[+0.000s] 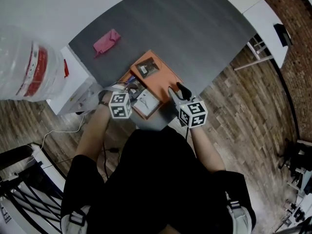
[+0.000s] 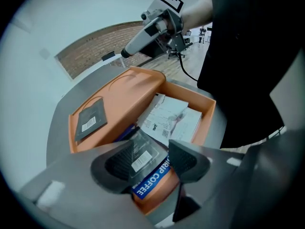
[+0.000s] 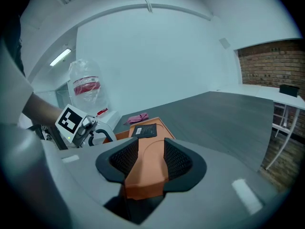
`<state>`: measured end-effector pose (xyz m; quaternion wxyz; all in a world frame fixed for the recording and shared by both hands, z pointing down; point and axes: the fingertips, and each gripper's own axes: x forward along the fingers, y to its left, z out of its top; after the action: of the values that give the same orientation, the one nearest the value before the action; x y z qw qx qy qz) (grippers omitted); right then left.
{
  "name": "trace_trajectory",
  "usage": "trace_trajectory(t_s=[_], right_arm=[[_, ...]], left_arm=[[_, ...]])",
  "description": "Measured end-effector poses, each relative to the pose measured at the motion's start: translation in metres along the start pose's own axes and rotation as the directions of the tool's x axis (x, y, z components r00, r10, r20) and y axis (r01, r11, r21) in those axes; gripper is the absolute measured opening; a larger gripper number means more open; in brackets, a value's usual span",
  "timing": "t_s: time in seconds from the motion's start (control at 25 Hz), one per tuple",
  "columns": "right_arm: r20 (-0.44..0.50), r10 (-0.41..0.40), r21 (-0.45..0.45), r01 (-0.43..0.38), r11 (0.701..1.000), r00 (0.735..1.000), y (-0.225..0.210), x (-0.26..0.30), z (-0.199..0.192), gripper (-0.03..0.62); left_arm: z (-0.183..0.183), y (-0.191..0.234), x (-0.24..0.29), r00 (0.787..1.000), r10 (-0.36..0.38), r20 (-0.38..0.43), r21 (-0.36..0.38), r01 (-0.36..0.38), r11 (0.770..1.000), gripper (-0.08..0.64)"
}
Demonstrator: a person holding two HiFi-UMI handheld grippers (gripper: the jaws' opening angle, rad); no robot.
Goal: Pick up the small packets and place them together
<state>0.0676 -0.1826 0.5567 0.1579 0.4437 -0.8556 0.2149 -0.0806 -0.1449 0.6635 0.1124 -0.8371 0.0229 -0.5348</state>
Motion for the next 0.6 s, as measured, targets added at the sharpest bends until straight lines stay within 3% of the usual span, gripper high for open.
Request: trace_trajectory(t_s=[0.24,0.6], right_arm=[[0.014,-0.029,0.047,0.028,0.999,0.999,-0.006,-0.006,-0.002,0.169],[0.008,-0.048,0.067,0.047,0.997,0.999,-0.011,-0.011,-0.008,0.167]], left_arm=[[-0.005,-0.006,0.012,0.993,-0.098,-0.071,-0.041,0.096,0.995,0.242],[-0.015,-0.004,0.015,0.968,-0.176,-0.179,0.055,0.189,0.981,0.301]])
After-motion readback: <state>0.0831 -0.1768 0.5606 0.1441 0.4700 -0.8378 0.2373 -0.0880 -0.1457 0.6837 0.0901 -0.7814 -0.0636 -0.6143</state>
